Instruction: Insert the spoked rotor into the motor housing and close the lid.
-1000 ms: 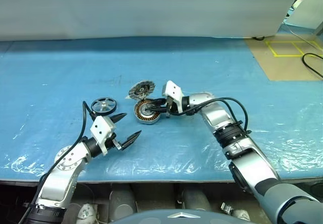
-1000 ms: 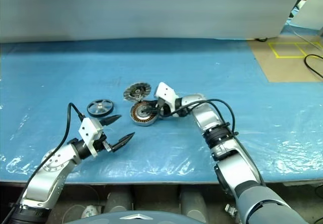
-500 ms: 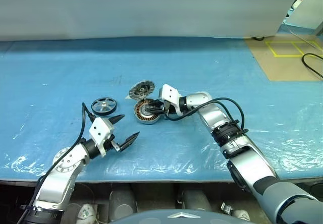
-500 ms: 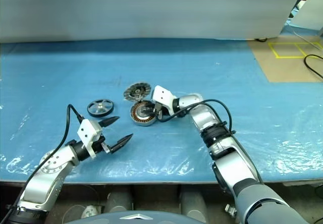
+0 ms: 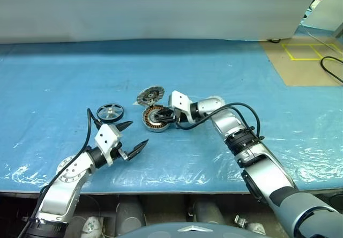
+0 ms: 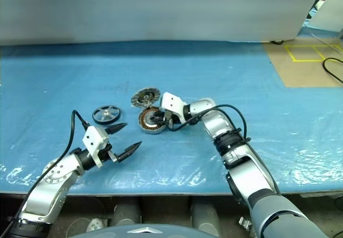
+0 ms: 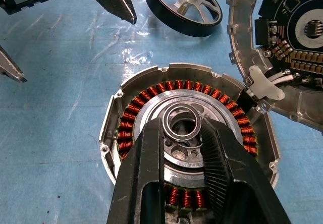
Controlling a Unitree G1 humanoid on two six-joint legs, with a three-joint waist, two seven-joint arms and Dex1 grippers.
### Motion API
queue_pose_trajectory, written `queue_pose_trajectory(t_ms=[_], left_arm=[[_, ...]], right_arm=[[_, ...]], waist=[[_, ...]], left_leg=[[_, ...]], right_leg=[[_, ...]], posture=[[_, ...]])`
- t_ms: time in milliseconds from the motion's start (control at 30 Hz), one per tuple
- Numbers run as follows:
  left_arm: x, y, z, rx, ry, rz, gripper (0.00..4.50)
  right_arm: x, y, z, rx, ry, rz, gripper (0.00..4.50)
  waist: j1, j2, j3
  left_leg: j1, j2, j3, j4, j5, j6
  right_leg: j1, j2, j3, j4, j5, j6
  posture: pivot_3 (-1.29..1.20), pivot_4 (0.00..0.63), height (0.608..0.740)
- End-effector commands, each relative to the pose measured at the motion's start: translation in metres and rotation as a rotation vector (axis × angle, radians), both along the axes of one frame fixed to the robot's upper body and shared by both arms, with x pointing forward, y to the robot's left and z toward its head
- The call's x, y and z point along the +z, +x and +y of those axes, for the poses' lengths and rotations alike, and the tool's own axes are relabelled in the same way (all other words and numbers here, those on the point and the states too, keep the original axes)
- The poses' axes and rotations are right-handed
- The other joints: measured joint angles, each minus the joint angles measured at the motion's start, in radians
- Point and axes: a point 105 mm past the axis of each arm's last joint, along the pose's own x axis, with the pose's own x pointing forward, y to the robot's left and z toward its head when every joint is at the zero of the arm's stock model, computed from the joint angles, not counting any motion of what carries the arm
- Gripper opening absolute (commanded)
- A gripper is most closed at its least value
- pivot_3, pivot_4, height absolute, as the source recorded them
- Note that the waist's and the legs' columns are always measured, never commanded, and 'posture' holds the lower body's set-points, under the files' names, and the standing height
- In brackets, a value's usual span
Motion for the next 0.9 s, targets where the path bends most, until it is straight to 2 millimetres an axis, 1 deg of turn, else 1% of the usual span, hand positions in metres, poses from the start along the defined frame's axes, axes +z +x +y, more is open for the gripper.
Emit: queue_pose_trajectory(t_ms=[33, 167, 333, 900], left_arm=[[0.009, -0.001, -0.003, -0.012, -0.004, -0.037, 4.5], [0.008, -0.002, -0.003, -0.012, -0.004, -0.036, 4.5], [0.008, -0.001, -0.004, -0.014, -0.005, -0.035, 4.5], [0.007, 0.001, -0.005, -0.024, -0.001, -0.032, 4.5]], right_arm=[[0.004, 0.0, 0.004, 0.006, 0.008, -0.024, 0.66], [0.009, 0.008, 0.003, -0.029, 0.014, -0.049, 0.66], [0.015, 0.009, 0.001, -0.026, 0.027, -0.041, 0.66], [0.009, 0.007, -0.001, -0.021, 0.004, -0.028, 0.66]], waist=[[0.0, 0.0, 0.0], [0.0, 0.0, 0.0], [0.0, 0.0, 0.0], [0.0, 0.0, 0.0]], left_leg=[[0.0, 0.0, 0.0, 0.0, 0.0, 0.0], [0.0, 0.0, 0.0, 0.0, 0.0, 0.0], [0.0, 0.0, 0.0, 0.0, 0.0, 0.0], [0.0, 0.0, 0.0, 0.0, 0.0, 0.0]], right_leg=[[0.0, 0.0, 0.0, 0.0, 0.0, 0.0], [0.0, 0.0, 0.0, 0.0, 0.0, 0.0], [0.0, 0.0, 0.0, 0.0, 0.0, 0.0], [0.0, 0.0, 0.0, 0.0, 0.0, 0.0]], posture=[[0.0, 0.15, 0.74], [0.0, 0.15, 0.74], [0.0, 0.15, 0.74], [0.0, 0.15, 0.74]])
